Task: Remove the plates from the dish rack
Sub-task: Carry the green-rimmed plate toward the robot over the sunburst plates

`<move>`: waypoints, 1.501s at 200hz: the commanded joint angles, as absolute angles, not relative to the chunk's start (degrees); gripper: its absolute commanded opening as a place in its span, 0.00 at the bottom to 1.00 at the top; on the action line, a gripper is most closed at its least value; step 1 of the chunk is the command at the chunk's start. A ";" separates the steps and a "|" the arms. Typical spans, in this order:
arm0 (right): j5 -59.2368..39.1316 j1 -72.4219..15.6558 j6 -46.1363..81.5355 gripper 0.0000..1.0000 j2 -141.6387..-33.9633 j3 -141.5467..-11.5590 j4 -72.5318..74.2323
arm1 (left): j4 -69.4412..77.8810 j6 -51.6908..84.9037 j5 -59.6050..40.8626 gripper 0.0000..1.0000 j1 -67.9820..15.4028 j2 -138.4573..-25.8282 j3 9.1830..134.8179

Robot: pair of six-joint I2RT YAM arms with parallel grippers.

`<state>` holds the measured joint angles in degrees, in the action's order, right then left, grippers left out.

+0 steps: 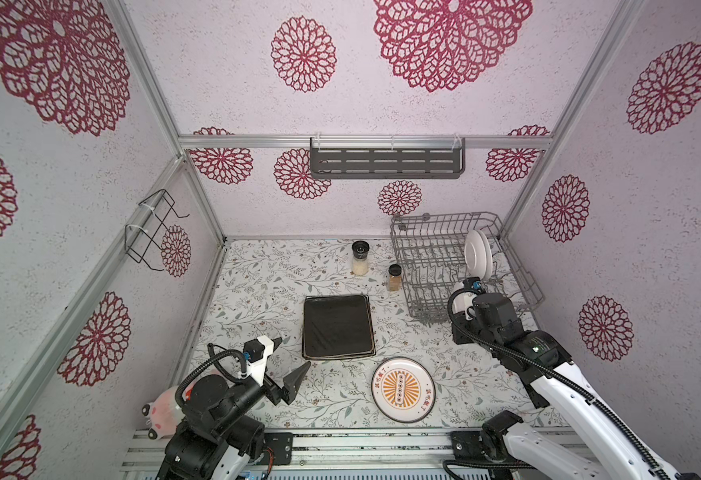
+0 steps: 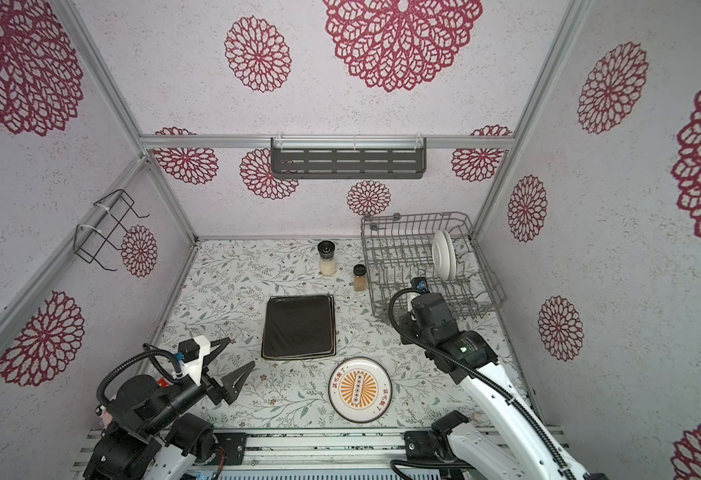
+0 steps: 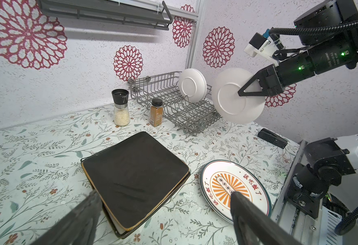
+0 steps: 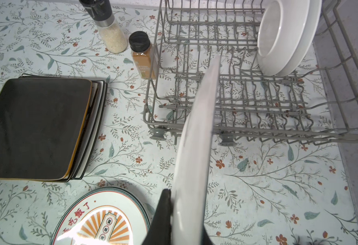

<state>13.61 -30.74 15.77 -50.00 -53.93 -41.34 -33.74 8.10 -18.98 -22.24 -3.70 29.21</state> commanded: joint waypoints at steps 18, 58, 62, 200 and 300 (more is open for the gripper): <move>22.00 -39.00 20.58 0.04 -52.58 -57.44 -47.84 | -33.05 6.64 -19.60 0.97 -22.51 -4.12 28.65; 25.89 -47.33 24.31 0.03 -56.24 -61.20 -55.08 | -33.09 6.60 -19.86 0.97 -22.59 -4.35 28.65; 26.07 -48.15 24.89 0.04 -56.40 -61.33 -55.51 | -33.05 6.59 -19.86 0.97 -22.59 -4.47 28.65; 35.29 -79.10 24.38 0.05 -71.63 -64.86 -60.47 | -33.13 6.43 -19.96 0.97 -22.65 -5.18 28.65; 43.61 -96.39 26.56 0.03 -81.85 -65.13 -65.00 | -33.22 6.24 -20.13 0.97 -22.60 -5.89 28.65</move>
<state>38.65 -94.80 25.23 -81.14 -63.51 -61.25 -33.76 7.68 -19.64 -22.26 -5.56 29.17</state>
